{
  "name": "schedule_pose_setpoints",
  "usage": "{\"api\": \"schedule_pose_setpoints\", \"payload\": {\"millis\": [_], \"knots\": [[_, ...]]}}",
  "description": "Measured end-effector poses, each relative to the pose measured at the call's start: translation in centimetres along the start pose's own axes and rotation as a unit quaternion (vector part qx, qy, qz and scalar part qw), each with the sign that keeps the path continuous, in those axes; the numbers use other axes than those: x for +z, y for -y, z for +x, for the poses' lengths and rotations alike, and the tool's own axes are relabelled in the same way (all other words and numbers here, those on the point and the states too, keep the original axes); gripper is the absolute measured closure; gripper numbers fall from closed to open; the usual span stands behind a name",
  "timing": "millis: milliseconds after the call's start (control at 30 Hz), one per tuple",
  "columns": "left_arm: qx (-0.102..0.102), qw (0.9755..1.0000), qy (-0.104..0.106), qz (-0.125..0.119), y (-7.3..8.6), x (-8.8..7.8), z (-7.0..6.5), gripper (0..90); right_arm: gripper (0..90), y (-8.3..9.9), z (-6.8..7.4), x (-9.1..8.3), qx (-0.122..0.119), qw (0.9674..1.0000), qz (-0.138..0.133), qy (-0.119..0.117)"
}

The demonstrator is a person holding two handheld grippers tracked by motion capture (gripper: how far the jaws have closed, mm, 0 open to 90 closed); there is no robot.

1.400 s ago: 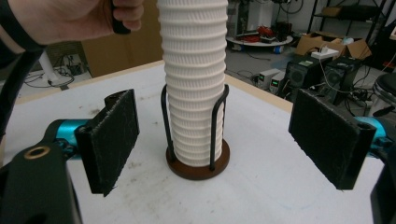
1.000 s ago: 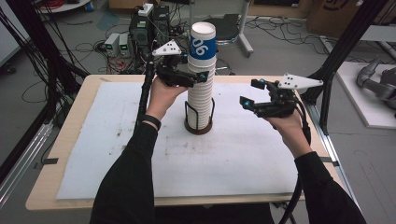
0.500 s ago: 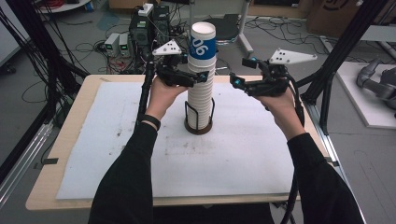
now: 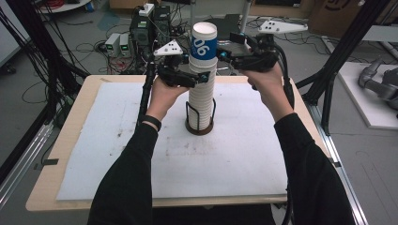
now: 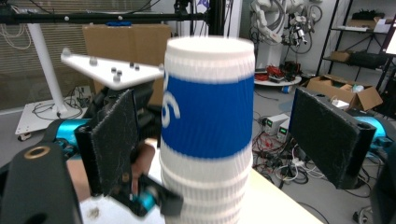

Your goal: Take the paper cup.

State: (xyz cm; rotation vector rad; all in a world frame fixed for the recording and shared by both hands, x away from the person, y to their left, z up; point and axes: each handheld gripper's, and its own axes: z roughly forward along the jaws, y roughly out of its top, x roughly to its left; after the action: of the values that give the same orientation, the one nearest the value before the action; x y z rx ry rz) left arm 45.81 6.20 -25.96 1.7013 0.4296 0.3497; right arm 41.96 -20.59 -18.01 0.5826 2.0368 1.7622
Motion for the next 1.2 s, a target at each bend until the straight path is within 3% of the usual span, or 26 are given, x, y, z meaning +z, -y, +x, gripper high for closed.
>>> {"api": "schedule_pose_setpoints", "payload": {"millis": [267, 400, 633, 767, 1133, 1200], "knots": [[0.002, 1.0000, -0.001, -0.002, 0.0, 0.1, 0.0, 11.2, 16.7, -1.9, 0.1, 1.8, 0.005, 1.0000, 0.005, 0.005], [0.001, 1.0000, -0.001, -0.002, 0.0, 0.1, 0.0, 11.3, 21.1, -2.3, 0.1, 3.1, 0.024, 0.9997, -0.005, -0.009], [0.001, 1.0000, -0.001, -0.001, 0.0, 0.1, 0.0, 11.3, 23.6, -2.7, 0.3, 4.8, 0.044, 0.9989, 0.014, 0.006], [0.001, 1.0000, 0.000, -0.001, 0.0, 0.0, 0.0, 11.3, 29.4, -2.8, 0.6, 5.4, 0.039, 0.9987, 0.029, 0.019], [0.003, 1.0000, 0.000, 0.001, 0.0, 0.0, 0.0, 11.3, 30.8, -3.0, 0.8, 5.4, 0.033, 0.9988, 0.029, 0.024], [0.003, 1.0000, -0.001, 0.001, 0.0, 0.0, 0.0, 11.3, 30.9, -3.2, 1.0, 5.2, 0.023, 0.9992, 0.017, 0.027]]}}
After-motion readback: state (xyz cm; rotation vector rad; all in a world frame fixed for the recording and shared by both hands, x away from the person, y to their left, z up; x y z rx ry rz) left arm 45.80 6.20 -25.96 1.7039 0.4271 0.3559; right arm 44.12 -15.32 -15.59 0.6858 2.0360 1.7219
